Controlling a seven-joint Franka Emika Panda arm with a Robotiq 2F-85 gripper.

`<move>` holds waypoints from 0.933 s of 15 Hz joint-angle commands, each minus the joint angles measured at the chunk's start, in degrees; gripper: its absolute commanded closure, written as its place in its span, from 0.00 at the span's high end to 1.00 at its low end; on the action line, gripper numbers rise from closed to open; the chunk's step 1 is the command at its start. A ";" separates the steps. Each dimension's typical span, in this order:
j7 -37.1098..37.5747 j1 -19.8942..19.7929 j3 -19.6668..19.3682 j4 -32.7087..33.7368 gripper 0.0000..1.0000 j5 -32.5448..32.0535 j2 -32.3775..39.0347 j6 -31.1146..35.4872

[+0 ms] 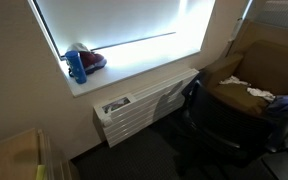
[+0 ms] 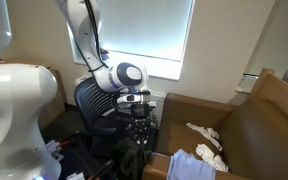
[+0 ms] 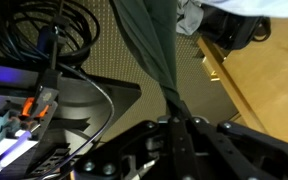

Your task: Put the shirt on the black chair on the brown chair

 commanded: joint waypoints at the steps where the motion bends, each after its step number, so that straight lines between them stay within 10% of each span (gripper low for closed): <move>1: -0.58 1.61 -3.93 -2.00 0.01 1.67 0.52 0.87; 7: -0.14 8.65 -10.61 -3.12 0.00 15.19 5.21 4.45; 14: -2.20 25.70 -37.11 6.12 0.00 30.80 8.06 -11.96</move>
